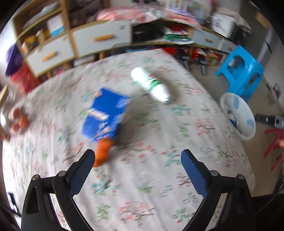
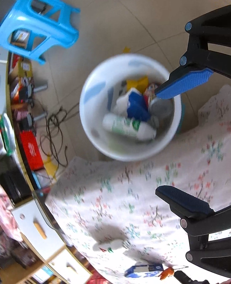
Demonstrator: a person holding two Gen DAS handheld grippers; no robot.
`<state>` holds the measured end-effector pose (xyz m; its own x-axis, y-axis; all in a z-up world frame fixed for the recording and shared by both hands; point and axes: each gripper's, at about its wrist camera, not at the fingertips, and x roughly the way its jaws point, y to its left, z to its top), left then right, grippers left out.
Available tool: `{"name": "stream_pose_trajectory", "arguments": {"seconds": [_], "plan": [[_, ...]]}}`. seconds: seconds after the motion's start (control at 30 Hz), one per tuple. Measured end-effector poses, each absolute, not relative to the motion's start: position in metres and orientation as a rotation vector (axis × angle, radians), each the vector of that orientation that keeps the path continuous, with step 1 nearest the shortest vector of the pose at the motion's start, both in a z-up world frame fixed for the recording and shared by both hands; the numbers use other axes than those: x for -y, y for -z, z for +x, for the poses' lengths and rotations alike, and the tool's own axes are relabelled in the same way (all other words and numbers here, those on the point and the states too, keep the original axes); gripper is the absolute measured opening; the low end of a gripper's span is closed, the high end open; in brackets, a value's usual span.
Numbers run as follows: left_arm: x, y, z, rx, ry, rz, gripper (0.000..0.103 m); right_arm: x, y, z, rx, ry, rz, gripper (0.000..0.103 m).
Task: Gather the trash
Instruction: 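Grasp the orange peel with the left gripper while the right grasps the second white bottle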
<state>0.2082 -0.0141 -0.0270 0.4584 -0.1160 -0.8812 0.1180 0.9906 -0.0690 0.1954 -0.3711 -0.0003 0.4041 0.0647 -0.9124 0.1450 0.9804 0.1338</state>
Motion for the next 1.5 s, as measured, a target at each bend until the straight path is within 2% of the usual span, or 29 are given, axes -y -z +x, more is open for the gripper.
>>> {"name": "stream_pose_trajectory", "arguments": {"seconds": [0.27,0.43,0.5,0.57,0.67,0.77,0.8,0.87,1.2,1.5], "plan": [[-0.05,0.053,0.223,-1.23,0.111,-0.211,0.098,0.32,0.016,0.21,-1.213,0.004,0.225,0.086],[-0.069,0.063,0.229,-1.236,0.106,-0.315,0.095,0.294,0.019,0.218,-1.219,-0.012,0.188,0.086],[-0.07,0.069,0.232,-1.258,0.128,-0.34,0.08,0.288,0.021,0.22,-1.226,-0.012,0.181,0.086],[-0.071,0.077,0.234,-1.284,0.151,-0.375,0.073,0.282,0.026,0.223,-1.238,-0.011,0.179,0.086],[-0.071,0.089,0.238,-1.313,0.159,-0.397,0.052,0.273,0.031,0.228,-1.25,-0.01,0.166,0.086],[-0.072,0.091,0.24,-1.322,0.159,-0.387,0.042,0.263,0.034,0.234,-1.253,-0.007,0.145,0.086],[-0.073,0.09,0.24,-1.319,0.163,-0.393,0.034,0.261,0.034,0.236,-1.251,-0.006,0.146,0.086],[-0.075,0.085,0.241,-1.309,0.176,-0.416,0.028,0.254,0.033,0.242,-1.244,-0.01,0.16,0.086],[-0.105,0.055,0.231,-1.227,0.168,-0.437,0.026,0.207,0.049,0.279,-1.248,-0.061,0.186,0.086],[-0.134,0.05,0.226,-1.208,0.127,-0.482,0.026,0.176,0.058,0.3,-1.223,-0.119,0.172,0.086]]}}
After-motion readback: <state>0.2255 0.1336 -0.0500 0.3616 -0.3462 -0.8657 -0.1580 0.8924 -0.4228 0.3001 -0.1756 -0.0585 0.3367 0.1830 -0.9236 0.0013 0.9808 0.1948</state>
